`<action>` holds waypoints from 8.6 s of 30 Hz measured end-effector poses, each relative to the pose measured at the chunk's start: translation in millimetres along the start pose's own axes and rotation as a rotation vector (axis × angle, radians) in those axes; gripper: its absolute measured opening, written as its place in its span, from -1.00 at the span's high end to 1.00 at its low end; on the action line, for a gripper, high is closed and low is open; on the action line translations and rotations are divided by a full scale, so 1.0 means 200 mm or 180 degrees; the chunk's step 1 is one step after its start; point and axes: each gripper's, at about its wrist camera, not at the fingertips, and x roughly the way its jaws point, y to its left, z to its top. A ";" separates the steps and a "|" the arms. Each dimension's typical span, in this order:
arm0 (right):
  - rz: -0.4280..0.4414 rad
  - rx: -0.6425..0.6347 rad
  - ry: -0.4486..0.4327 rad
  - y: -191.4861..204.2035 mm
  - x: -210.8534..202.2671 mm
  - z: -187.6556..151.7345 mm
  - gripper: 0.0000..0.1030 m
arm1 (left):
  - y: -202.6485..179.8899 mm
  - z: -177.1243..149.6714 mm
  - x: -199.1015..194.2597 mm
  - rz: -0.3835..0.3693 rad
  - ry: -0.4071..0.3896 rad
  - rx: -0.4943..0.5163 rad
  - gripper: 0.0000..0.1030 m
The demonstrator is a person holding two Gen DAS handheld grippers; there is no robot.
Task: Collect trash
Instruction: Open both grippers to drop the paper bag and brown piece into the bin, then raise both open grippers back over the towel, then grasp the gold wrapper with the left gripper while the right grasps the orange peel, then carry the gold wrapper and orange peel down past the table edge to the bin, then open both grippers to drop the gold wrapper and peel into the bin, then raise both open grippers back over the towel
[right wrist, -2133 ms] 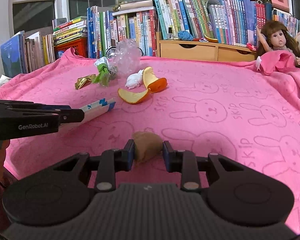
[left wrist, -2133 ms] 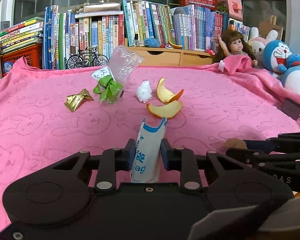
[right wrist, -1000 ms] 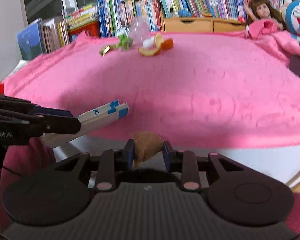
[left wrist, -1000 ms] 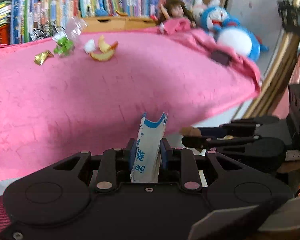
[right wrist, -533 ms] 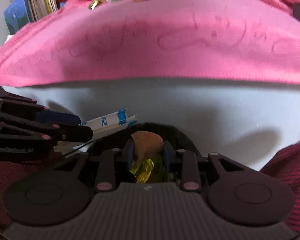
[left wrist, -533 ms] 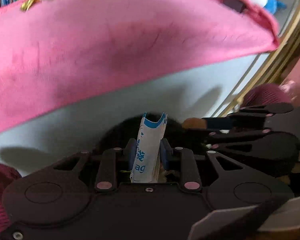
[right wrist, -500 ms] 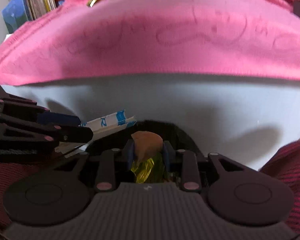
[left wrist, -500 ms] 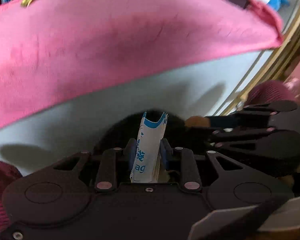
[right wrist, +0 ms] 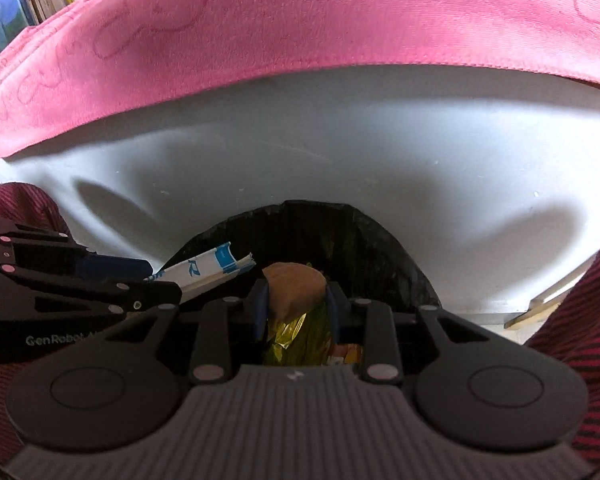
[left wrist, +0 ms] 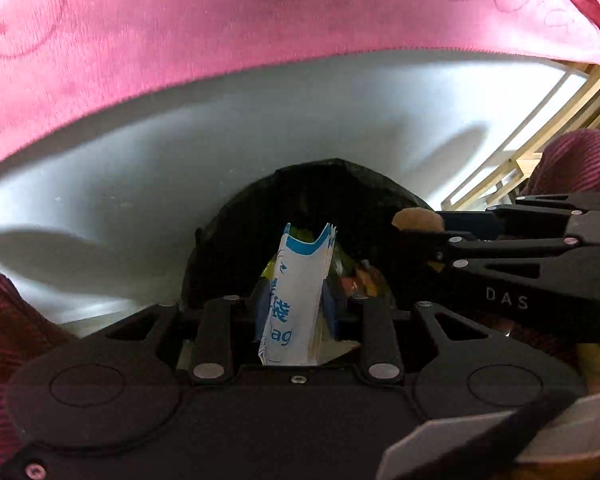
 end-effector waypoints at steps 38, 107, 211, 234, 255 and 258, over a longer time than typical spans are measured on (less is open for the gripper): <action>0.0071 -0.0209 -0.0302 0.03 -0.21 0.13 -0.27 | 0.00 0.11 -0.24 0.0134 -0.0401 -0.0085 -0.20; -0.0077 -0.0229 -0.1172 0.03 0.12 1.59 0.14 | 1.09 1.41 -0.25 0.0962 -0.2137 -0.1174 0.41; 0.0231 -0.0592 -0.0285 0.01 -0.26 0.12 0.01 | 0.00 0.19 -0.29 -0.0249 -0.0439 0.0033 0.30; 0.0272 -0.0648 -0.0459 0.02 -0.32 0.16 -0.40 | 0.01 0.22 -0.39 -0.0155 -0.0592 -0.0006 -0.36; -0.0028 -0.0631 -0.1409 -0.03 -0.41 0.82 -0.69 | 0.40 0.86 -0.69 0.0248 -0.1817 -0.0444 -0.64; -0.0087 -0.0604 -0.1398 -0.02 -0.32 0.94 -0.70 | 0.50 1.03 -0.62 0.0372 -0.1862 -0.0537 -0.65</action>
